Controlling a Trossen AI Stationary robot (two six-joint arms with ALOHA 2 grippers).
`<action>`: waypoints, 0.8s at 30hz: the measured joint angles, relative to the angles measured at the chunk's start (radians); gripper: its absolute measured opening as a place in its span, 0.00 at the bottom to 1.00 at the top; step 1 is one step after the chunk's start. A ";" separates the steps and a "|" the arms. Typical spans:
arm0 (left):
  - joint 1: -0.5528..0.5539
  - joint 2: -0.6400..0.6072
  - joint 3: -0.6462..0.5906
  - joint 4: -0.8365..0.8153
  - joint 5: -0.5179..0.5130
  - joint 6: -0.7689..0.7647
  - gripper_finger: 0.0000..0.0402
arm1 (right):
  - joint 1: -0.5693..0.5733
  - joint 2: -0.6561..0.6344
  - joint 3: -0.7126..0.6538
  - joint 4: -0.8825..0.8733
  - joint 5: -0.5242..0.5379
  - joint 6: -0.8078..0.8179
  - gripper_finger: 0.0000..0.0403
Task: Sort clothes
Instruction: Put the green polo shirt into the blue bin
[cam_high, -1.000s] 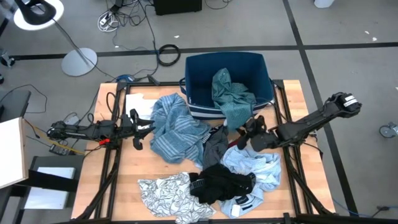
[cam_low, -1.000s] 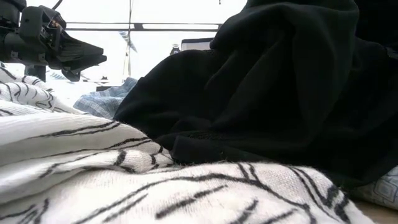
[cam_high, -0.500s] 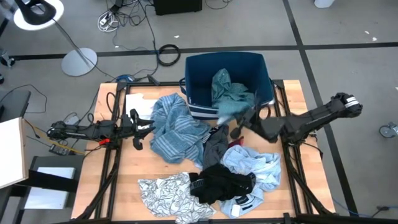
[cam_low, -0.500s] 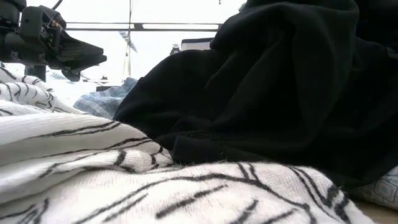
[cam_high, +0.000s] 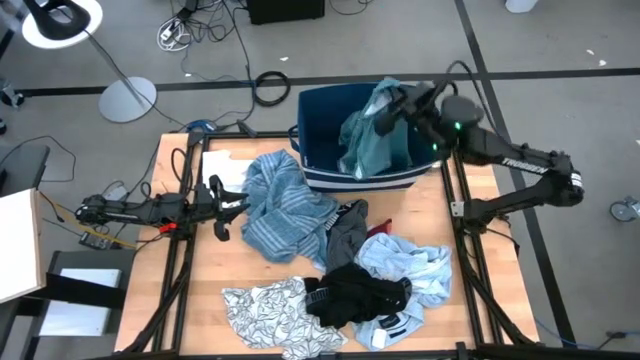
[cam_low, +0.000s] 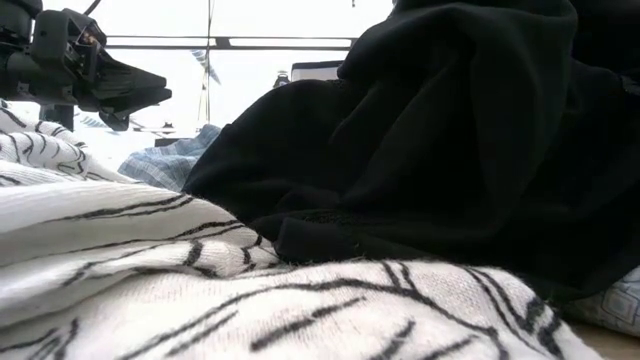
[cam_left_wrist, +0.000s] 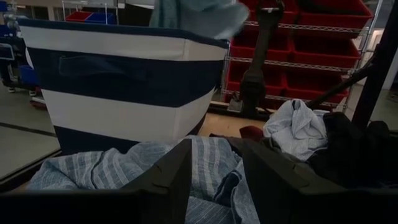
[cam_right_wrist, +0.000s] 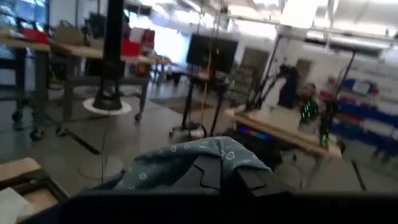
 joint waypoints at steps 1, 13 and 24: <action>0.000 0.000 0.000 0.000 0.000 0.000 0.37 | -0.027 0.011 0.023 -0.048 -0.032 0.036 0.00; 0.000 0.000 0.000 0.000 0.000 0.000 0.37 | -0.244 0.124 0.089 -0.582 -0.589 0.539 0.05; 0.000 0.000 0.000 -0.001 0.000 0.000 0.37 | -0.320 0.066 0.090 -0.649 -0.731 0.564 0.34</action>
